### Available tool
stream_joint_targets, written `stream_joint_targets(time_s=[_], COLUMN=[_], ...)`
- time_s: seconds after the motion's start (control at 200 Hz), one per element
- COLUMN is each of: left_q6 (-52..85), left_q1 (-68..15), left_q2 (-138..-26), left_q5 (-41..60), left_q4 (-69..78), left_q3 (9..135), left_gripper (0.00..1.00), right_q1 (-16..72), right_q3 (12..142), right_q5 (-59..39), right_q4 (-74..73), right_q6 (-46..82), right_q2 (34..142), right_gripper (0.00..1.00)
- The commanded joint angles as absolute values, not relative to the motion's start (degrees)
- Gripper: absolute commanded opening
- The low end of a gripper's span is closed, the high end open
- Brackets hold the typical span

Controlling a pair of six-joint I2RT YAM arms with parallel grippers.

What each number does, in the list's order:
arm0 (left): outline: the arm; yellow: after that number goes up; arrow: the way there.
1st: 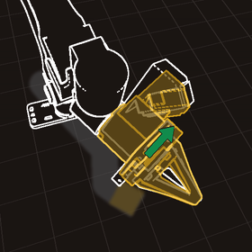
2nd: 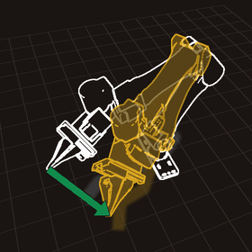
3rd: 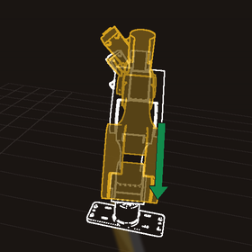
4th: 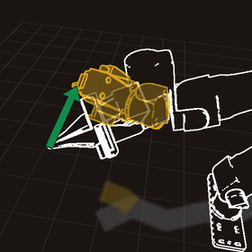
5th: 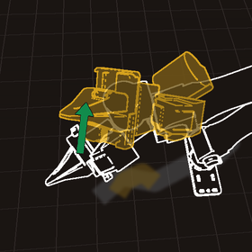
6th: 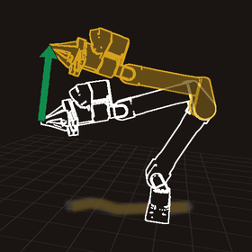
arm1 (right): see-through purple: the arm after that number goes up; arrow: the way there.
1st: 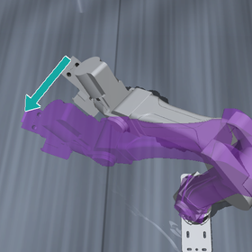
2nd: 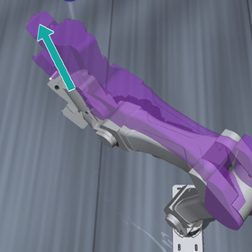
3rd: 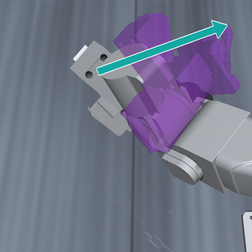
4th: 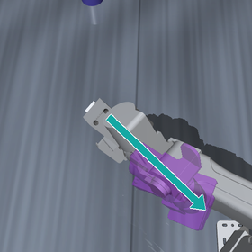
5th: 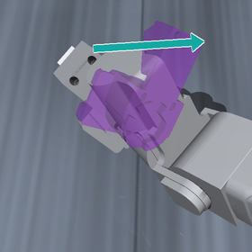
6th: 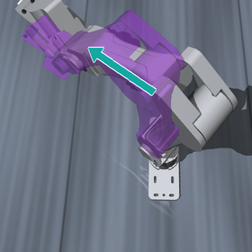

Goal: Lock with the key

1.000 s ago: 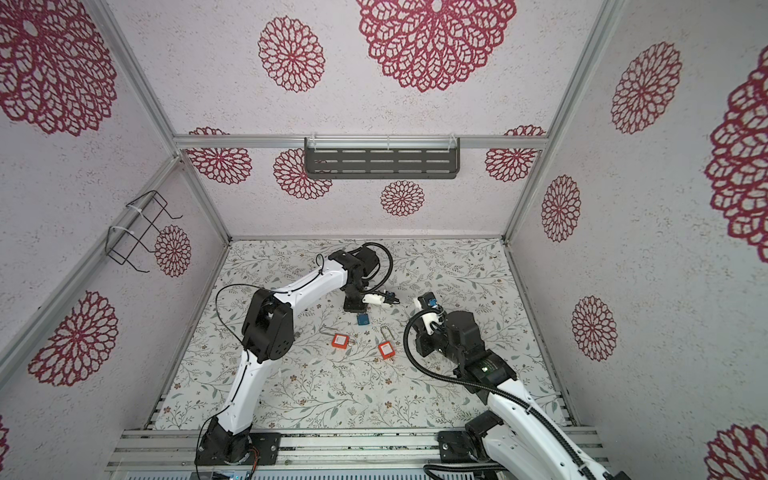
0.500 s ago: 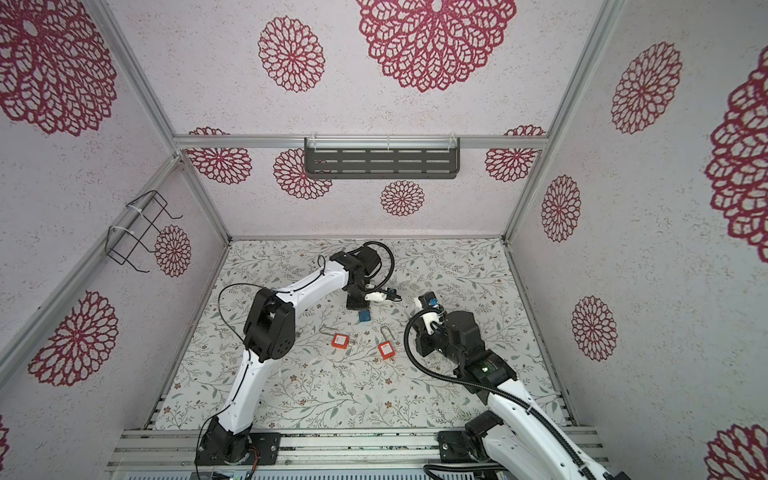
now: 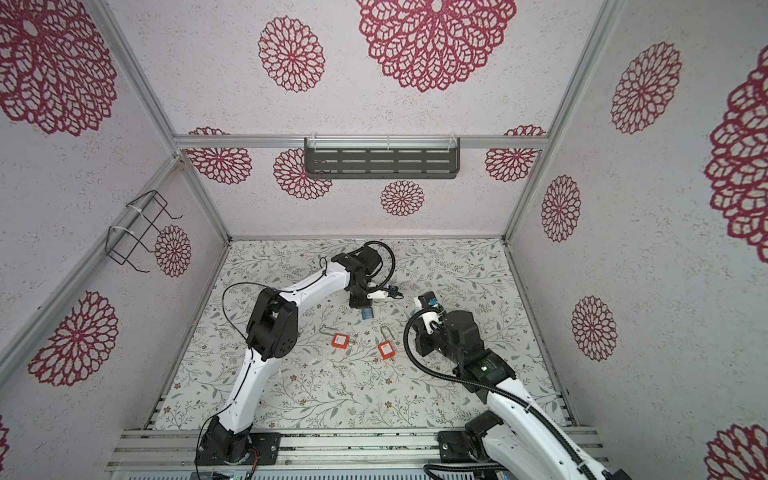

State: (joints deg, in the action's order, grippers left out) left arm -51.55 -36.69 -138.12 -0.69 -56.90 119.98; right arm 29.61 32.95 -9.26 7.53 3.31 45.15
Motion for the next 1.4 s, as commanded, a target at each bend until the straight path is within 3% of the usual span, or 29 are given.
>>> stream_joint_targets(time_s=[0.0, 0.55, 0.841, 1.036, 1.251, 1.396], left_q6=[-51.54, -49.19, -45.8, -45.96, -37.09, -32.52], left_q1=[-36.3, -34.93, -33.38, -32.58, -29.28, -27.63], left_q2=[-142.3, -140.14, -133.17, -128.1, -122.02, -109.1], left_q5=[-0.75, 1.25, 1.31, 1.8, 5.02, 6.46], left_q4=[-52.21, -49.63, -47.75, -44.22, -41.82, -33.88], left_q3=[119.4, 118.6, 118.24, 114.01, 110.69, 97.49], left_gripper=[0.19, 0.22, 0.33, 0.59, 0.59, 0.59], right_q1=[29.42, 29.36, 29.4, 29.44, 29.36, 29.36], right_q3=[32.34, 30.8, 33.63, 35.26, 39.14, 42.74], right_q5=[-9.54, -9.76, -9.75, -9.59, -8.63, -8.28], right_q4=[5.52, 1.56, 1.32, 0.7, 1.75, 0.37], right_q6=[5.16, 9.67, 11.49, 13.42, 13.93, 15.27], right_q2=[45.69, 48.12, 52.73, 56.71, 62.58, 69.07], right_gripper=[0.0, 0.0, 0.0, 0.0, 0.0, 0.0])
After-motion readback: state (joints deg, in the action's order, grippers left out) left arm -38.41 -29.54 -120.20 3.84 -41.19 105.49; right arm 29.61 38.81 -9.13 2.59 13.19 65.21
